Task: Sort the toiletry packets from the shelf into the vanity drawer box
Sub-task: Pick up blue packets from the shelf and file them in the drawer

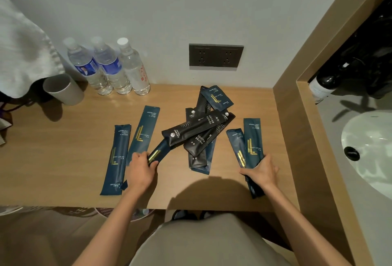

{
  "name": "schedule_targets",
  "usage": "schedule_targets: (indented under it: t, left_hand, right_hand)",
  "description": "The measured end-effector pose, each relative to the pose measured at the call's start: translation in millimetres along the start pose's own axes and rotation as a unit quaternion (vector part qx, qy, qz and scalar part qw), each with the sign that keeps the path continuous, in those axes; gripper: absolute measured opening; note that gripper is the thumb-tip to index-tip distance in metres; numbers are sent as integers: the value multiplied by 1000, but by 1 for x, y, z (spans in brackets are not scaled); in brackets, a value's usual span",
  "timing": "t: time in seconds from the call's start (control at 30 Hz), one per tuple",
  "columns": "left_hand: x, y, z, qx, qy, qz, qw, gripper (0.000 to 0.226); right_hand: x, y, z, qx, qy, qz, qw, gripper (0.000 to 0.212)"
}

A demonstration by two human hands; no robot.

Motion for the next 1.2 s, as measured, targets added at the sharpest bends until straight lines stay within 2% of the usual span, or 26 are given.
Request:
schedule_targets:
  t: [0.07,0.23,0.4,0.63,0.73,0.9,1.03,1.2]
  left_hand:
    - [-5,-3,-8,10,12,-3,1000,29]
    - [-8,-16,-31,6,48,-22,999,25]
    - [-7,-6,-43,-132,54,-11,990,21]
    - [-16,32,-44,-295,33,12,955,15]
    - [-27,56,-40,-344,17,17,939,13]
    - [-44,95,-30,-375,-19,53,925,21]
    - [-60,117,-19,-397,-40,61,915,29]
    - [-85,139,-19,-430,-26,85,898,48]
  right_hand:
    - [-2,2,-1,6,6,5,1000,80]
    - [1,-1,2,-12,11,-3,1000,81]
    - [-3,-6,0,-22,31,-2,999,80]
    - [-11,-4,-4,32,-2,-4,999,73]
    - [-12,-2,-6,73,-16,-17,997,65]
    - [-15,0,-14,155,-56,-23,986,29]
    - [-23,-1,-27,250,-86,-35,964,21]
    - [-54,-18,-62,358,-142,-76,920,23]
Point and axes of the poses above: each hand's wrist, its own x-axis towards the middle knuckle, its own z-axis out of the palm, y = z × x, the point moved 10 cm from there along x, towards the middle knuckle, and after that the axes turned 5 degrees about z, right-handed, at the moved point
